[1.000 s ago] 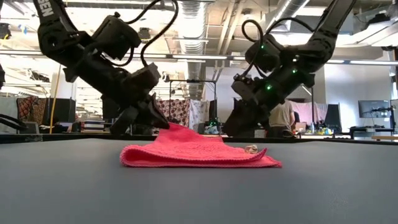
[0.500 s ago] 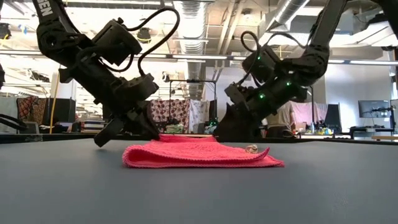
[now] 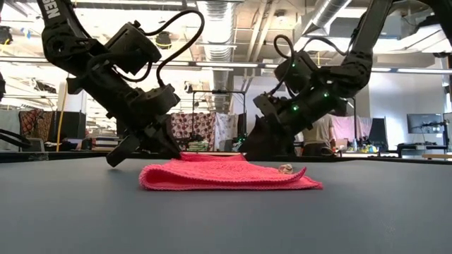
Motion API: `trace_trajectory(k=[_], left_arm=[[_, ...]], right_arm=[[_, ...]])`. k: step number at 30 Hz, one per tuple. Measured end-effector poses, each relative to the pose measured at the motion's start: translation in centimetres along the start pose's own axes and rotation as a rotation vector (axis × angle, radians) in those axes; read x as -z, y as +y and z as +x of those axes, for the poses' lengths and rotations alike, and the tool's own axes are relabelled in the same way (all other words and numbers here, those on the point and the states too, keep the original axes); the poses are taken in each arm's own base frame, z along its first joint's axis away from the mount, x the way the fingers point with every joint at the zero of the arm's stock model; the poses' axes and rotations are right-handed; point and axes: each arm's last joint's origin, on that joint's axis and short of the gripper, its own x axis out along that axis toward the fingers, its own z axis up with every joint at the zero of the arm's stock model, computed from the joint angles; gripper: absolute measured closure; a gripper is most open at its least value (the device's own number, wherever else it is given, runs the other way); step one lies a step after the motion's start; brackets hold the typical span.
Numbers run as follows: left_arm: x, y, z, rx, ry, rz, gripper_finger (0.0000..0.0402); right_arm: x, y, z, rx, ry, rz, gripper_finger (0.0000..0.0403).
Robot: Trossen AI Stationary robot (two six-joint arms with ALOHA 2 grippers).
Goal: Roll towel
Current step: Roll the light red towel
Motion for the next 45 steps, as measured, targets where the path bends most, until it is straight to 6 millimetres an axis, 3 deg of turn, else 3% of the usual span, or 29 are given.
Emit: trace_trajectory(k=[13,19,27,39,45], left_arm=[[0.0,0.0,0.0,0.0,0.0,0.0,0.0401],[0.0,0.0,0.0,0.0,0.001,-0.002,0.0401],[0.0,0.0,0.0,-0.001,0.0,-0.003,0.0401],[0.0,-0.1,0.0,-0.003,0.01,-0.017,0.0401],[0.0,-0.3,-0.1,0.007,0.015,0.001,0.0401]], right_arm=[[0.3,0.3,0.1,0.023,0.022,0.017,0.0227],[0.8,1.1,0.1,0.05,0.024,-0.128,0.0227],[-0.4,0.7,0.4,0.071,0.008,-0.057,0.0227],[1.1,-0.1,3.7,0.082,0.088,-0.026,0.0228],[0.6,0.5,3.1,0.074,0.095,-0.135,0.0272]])
